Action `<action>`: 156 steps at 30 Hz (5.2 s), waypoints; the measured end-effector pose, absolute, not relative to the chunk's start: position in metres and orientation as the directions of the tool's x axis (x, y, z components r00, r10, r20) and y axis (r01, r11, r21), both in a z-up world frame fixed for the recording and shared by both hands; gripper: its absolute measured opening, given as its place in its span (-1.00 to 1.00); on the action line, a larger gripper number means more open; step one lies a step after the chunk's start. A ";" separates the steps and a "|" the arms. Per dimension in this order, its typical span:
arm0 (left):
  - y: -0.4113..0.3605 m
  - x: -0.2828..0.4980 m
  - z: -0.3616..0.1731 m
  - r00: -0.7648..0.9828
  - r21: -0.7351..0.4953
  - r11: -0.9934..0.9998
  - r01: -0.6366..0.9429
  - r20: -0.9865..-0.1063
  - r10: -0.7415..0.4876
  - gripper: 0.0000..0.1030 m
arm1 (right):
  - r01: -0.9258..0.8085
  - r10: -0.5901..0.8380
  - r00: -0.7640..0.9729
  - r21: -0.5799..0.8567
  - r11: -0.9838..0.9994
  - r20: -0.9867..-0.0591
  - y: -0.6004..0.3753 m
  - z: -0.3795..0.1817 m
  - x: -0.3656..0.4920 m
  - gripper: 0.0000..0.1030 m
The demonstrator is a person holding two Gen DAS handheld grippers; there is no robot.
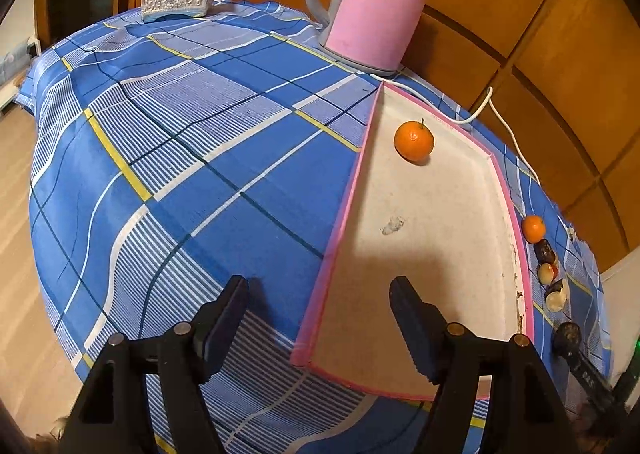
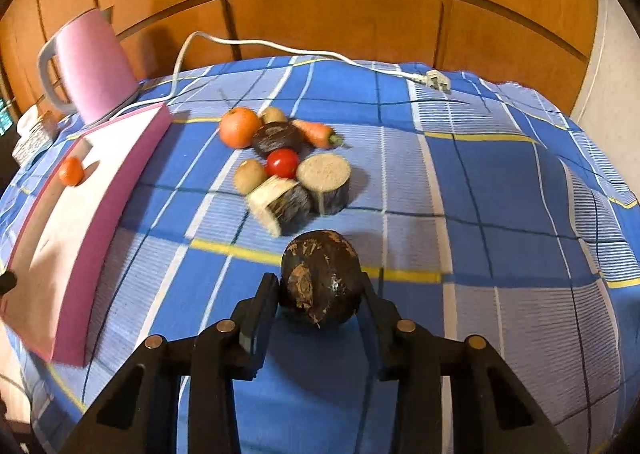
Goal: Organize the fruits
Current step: 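Carry the dark fruit with the right tool into the tray and release, then reach the left tool to the pile and grasp the second mandarin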
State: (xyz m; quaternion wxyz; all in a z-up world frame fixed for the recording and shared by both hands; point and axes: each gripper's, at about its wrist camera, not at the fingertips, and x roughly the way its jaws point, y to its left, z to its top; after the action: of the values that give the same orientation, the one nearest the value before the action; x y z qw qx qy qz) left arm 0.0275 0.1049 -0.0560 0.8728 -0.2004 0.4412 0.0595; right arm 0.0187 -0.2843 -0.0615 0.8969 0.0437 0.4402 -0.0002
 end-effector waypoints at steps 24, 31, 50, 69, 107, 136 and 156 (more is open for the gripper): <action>0.102 0.029 -0.064 0.586 -0.272 0.926 -0.261 -0.807 -0.072 0.48 | -0.418 0.360 0.581 0.113 0.902 -0.730 -0.142 -0.003 0.087 -0.26; 0.101 0.031 -0.065 0.587 -0.277 0.926 -0.255 -0.806 -0.079 0.53 | -0.464 0.351 0.521 0.087 0.882 -0.778 -0.094 -0.024 0.146 -0.25; 0.099 0.030 -0.066 0.591 -0.282 0.924 -0.257 -0.803 -0.081 0.62 | -0.412 0.305 0.554 0.063 0.909 -0.775 -0.098 -0.034 0.154 0.11; 0.098 0.025 -0.065 0.587 -0.282 0.924 -0.258 -0.806 -0.082 0.64 | -0.103 0.148 0.674 0.107 0.989 -0.723 -0.204 -0.029 0.065 0.11; 0.050 0.058 0.004 0.624 -0.251 0.967 0.046 -0.748 -0.224 0.65 | 0.095 -0.054 0.723 0.021 0.995 -0.689 -0.325 -0.083 -0.030 0.46; -0.155 0.207 -0.012 0.257 -0.225 0.725 0.651 -0.833 -0.489 0.43 | 0.095 -0.050 0.731 0.029 0.995 -0.681 -0.326 -0.085 -0.029 0.49; -0.155 0.253 -0.057 0.237 -0.352 0.796 0.492 -0.826 -0.511 -0.22 | 0.096 -0.050 0.732 0.030 0.995 -0.680 -0.327 -0.085 -0.030 0.50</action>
State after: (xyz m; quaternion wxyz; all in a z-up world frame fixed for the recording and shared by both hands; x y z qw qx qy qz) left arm 0.2532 -0.1551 -0.0567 0.7863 -0.0089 0.5290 -0.3192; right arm -0.0300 -0.3267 -0.0850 0.9300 0.0314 0.3642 -0.0391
